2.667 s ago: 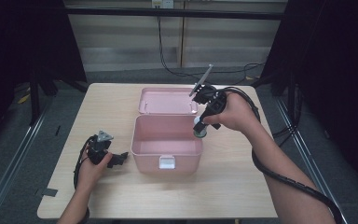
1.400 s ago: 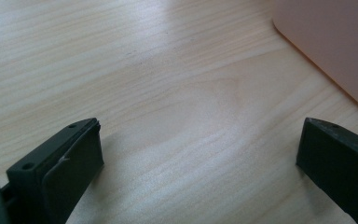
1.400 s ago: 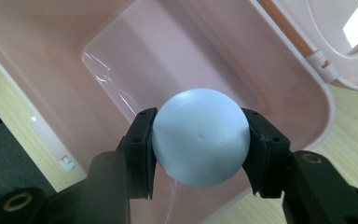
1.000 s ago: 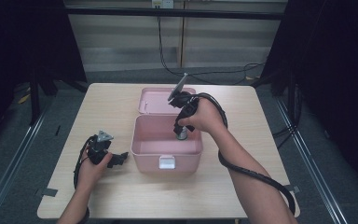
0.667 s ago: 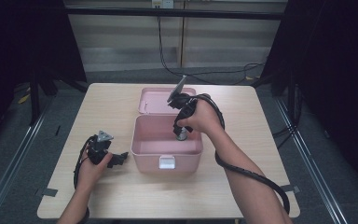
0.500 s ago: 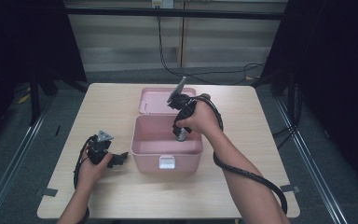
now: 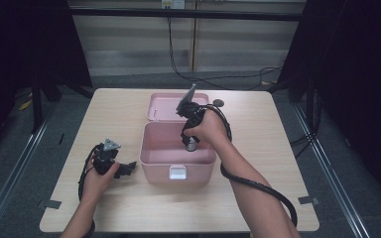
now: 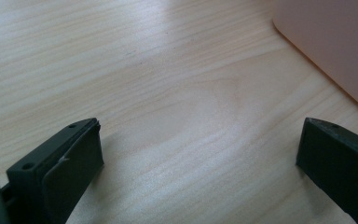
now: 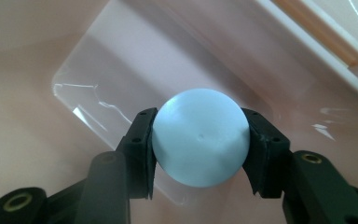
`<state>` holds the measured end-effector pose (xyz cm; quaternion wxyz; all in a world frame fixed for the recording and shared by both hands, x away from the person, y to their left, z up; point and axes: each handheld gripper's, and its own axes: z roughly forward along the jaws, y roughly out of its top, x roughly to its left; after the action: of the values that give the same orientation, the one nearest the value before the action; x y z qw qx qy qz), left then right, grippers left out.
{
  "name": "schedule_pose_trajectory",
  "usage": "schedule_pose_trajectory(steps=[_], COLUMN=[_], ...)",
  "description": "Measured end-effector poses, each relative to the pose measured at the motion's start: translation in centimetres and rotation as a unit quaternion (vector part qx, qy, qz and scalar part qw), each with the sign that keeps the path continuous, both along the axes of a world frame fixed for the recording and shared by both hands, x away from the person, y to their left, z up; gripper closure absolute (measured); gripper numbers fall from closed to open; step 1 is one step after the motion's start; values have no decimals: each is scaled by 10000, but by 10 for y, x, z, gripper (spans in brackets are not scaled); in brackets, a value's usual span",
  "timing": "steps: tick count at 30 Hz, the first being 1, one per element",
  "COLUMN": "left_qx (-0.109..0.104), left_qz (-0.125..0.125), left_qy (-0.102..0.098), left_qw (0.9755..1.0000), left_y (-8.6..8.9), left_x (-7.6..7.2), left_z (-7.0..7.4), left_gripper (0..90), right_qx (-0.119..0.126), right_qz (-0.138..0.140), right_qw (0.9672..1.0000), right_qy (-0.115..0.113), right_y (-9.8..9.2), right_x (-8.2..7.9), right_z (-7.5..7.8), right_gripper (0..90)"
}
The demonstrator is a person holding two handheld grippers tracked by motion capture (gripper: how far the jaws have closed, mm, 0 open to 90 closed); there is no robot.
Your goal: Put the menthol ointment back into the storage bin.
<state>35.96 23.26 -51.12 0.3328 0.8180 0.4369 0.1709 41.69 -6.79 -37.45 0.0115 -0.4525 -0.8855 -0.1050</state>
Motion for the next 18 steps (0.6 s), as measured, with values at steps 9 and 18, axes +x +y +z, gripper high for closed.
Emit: schedule_pose_trajectory(steps=[9, 18], left_qx=[-3, 0], left_qz=[2, -1], left_qy=[0, 1], left_qw=[10000, 10000], left_y=[0, 0], left_x=[0, 0], left_z=[0, 0], left_gripper=[0, 0], right_qx=[-33, -58], right_qz=[-151, -192], right_qw=[9999, 9998], right_qy=[25, 28], right_y=[-1, -2], right_x=[5, 9], right_z=[-8, -15], right_gripper=[505, 506])
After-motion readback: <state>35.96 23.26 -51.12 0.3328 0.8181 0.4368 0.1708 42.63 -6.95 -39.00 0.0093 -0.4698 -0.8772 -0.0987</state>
